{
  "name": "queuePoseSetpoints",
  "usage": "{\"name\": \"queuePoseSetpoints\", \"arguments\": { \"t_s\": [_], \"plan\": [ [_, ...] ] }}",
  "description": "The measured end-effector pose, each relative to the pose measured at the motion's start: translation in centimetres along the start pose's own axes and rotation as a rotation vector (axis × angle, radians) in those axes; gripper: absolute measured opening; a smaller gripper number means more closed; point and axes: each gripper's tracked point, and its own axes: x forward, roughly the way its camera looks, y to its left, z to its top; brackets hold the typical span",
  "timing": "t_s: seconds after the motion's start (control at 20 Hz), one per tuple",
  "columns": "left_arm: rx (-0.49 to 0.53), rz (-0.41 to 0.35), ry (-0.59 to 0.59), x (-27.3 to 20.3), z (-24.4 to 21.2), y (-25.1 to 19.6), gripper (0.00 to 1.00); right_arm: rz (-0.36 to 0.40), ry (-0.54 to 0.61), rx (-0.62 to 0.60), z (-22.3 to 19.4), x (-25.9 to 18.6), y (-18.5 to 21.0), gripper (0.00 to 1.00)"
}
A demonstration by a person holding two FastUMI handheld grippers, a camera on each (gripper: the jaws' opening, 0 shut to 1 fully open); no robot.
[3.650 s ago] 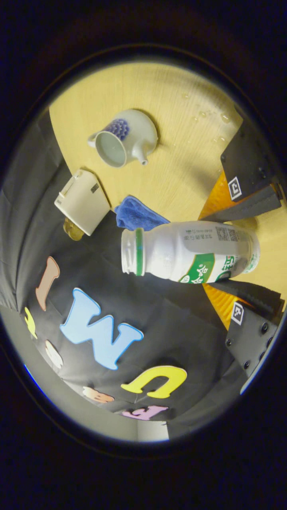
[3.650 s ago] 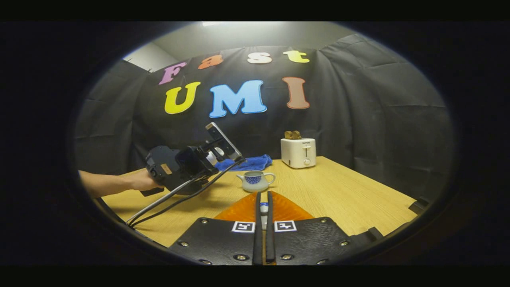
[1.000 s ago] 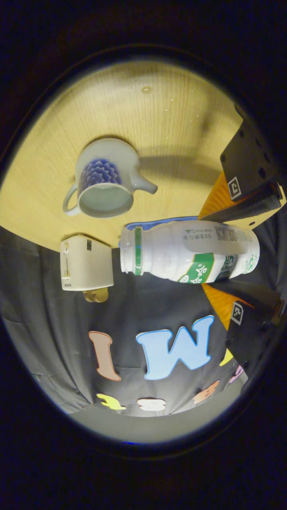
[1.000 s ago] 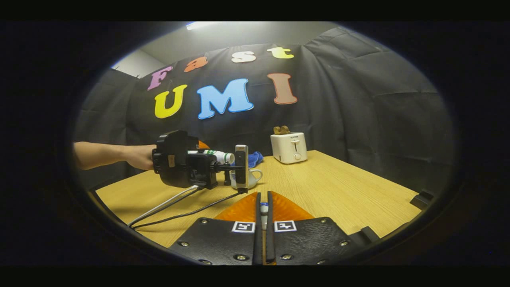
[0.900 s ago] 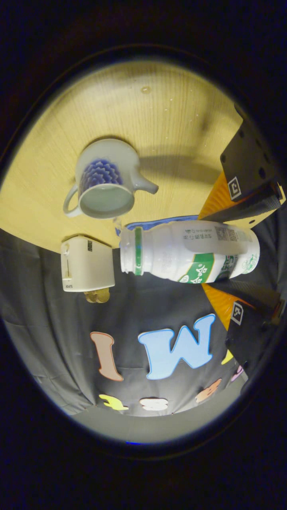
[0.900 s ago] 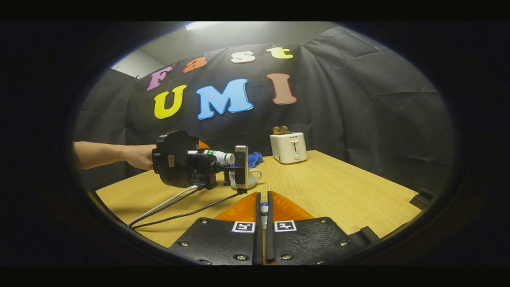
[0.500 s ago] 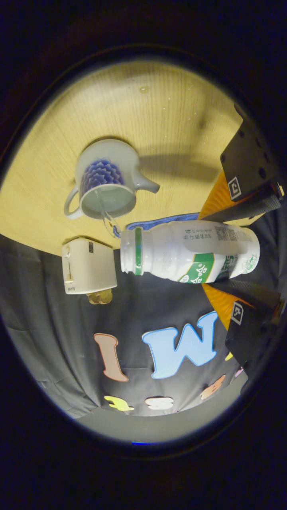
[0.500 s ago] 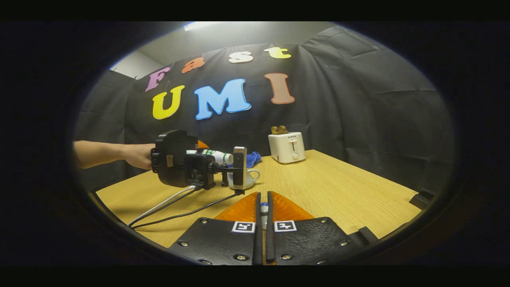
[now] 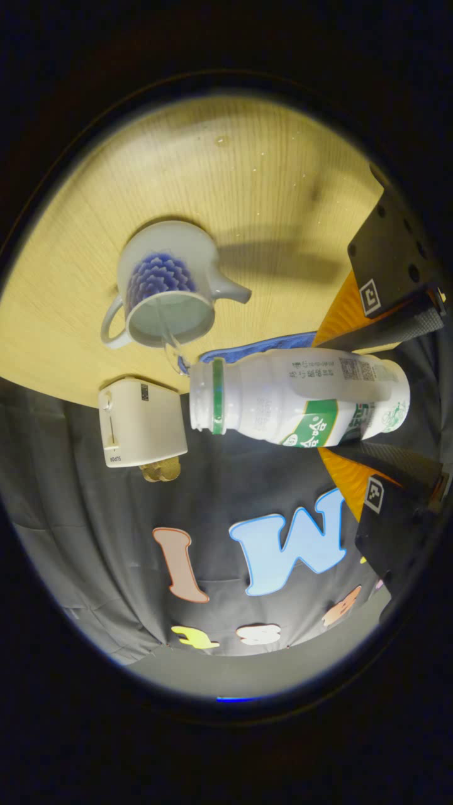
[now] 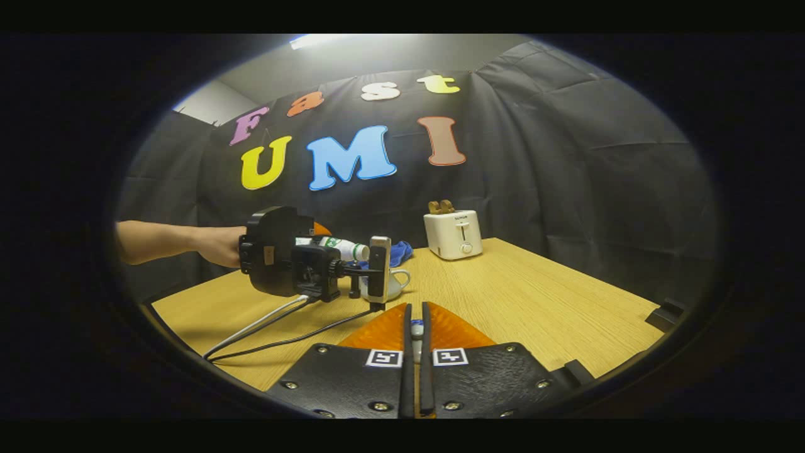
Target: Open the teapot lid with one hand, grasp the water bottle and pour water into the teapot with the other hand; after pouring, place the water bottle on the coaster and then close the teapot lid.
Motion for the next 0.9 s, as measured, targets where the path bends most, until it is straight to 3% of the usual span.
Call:
{"name": "queuePoseSetpoints", "arguments": {
  "t_s": [0.05, 0.1, 0.15, 0.25, 0.3, 0.35, 0.65, 0.7, 0.75, 0.8, 0.9],
  "plan": [
    [0.003, 0.000, 0.002, 0.04, -0.09, -0.05, 0.71, 0.001, 0.000, 0.000, 0.06, -0.03, -0.02, 0.03],
    [0.004, -0.004, 0.002, 0.05, -0.12, -0.07, 0.84, 0.000, 0.000, -0.001, 0.05, 0.01, -0.01, 0.03],
    [0.008, -0.009, 0.003, 0.12, -0.15, -0.12, 0.77, 0.000, -0.001, -0.001, 0.11, 0.02, -0.06, 0.04],
    [0.016, -0.008, -0.002, -0.01, 0.02, 0.06, 0.78, -0.004, -0.005, 0.004, 0.27, 0.05, -0.21, 0.03],
    [0.021, -0.013, -0.002, -0.05, 0.05, 0.02, 0.84, -0.004, -0.008, 0.005, 0.39, 0.04, -0.21, 0.03],
    [0.026, -0.014, -0.003, -0.02, 0.14, 0.04, 0.78, -0.006, -0.009, 0.005, 0.39, -0.01, -0.30, 0.03],
    [0.052, 0.006, -0.007, -0.17, 0.18, 0.28, 0.78, -0.006, -0.004, 0.002, 0.24, -0.09, -0.21, 0.04],
    [0.060, 0.008, -0.005, -0.16, 0.05, 0.41, 0.71, -0.006, -0.004, 0.002, 0.29, -0.09, -0.23, 0.04],
    [0.066, 0.005, -0.004, -0.18, 0.11, 0.36, 0.71, -0.005, -0.005, 0.002, 0.29, -0.19, -0.19, 0.04],
    [0.071, 0.003, -0.003, -0.13, -0.05, 0.54, 0.78, -0.001, -0.006, 0.002, 0.32, -0.25, -0.15, 0.03],
    [0.086, 0.006, -0.004, -0.17, 0.05, 0.76, 0.78, 0.003, -0.007, 0.000, 0.32, -0.29, -0.11, 0.03]
  ]
}}
